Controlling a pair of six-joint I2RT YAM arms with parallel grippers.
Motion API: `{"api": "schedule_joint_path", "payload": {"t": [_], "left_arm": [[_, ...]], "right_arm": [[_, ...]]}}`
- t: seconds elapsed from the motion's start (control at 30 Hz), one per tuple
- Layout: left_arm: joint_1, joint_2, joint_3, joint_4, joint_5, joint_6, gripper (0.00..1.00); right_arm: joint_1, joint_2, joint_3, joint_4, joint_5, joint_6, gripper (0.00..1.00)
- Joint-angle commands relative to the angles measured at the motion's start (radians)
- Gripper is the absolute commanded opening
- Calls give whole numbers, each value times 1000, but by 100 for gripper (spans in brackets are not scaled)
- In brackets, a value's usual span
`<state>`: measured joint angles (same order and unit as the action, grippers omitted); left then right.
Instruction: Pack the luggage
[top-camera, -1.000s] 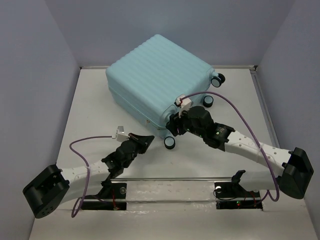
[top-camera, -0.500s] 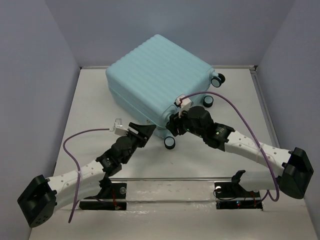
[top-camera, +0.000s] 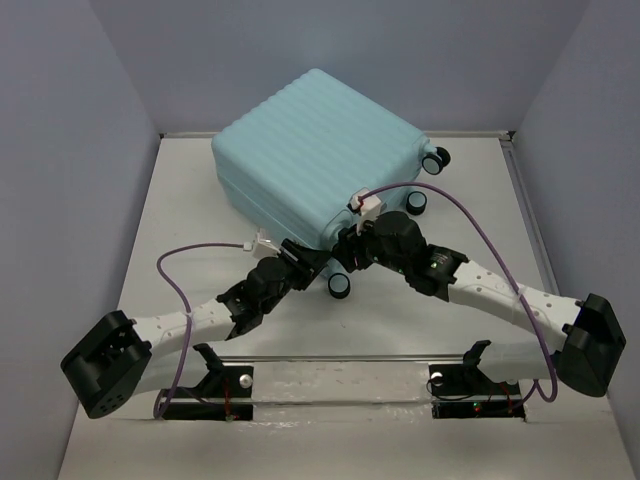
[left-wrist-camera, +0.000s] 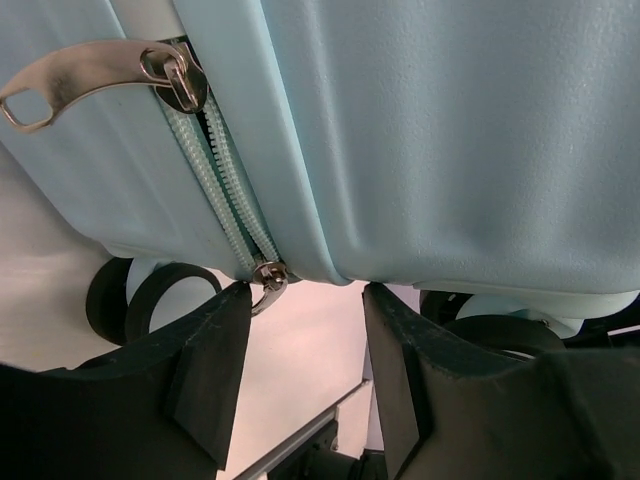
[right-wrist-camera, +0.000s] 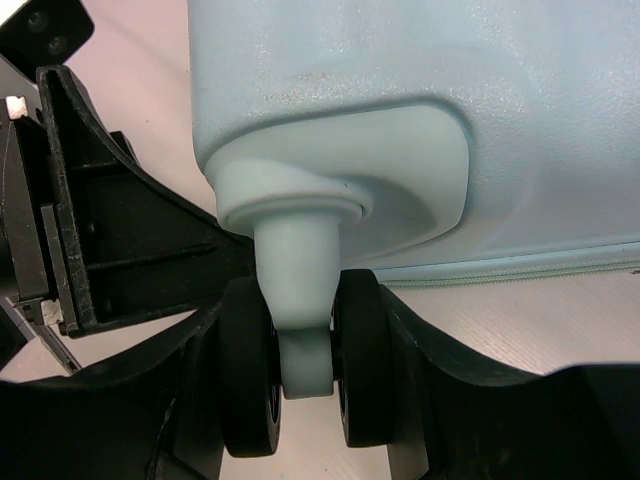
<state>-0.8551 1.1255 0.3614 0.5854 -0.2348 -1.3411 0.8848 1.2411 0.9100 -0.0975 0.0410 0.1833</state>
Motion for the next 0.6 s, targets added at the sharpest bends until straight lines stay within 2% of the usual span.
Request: {"api": "schedule_joint_path", "payload": {"t": [0.0, 0.37, 0.47, 0.5, 0.57], "left_arm": [[21, -21, 7, 80, -54, -23, 57], [51, 28, -4, 102, -83, 11, 31], [53, 25, -10, 117, -104, 29, 18], [56, 20, -10, 116, -116, 49, 11], [60, 5, -19, 117, -130, 65, 6]], "right_arm": [[32, 21, 32, -13, -99, 16, 7], [32, 12, 29, -7, -102, 22, 7], [32, 14, 24, -7, -104, 24, 7], [32, 12, 20, -7, -102, 25, 7], [32, 8, 12, -5, -98, 30, 7]]}}
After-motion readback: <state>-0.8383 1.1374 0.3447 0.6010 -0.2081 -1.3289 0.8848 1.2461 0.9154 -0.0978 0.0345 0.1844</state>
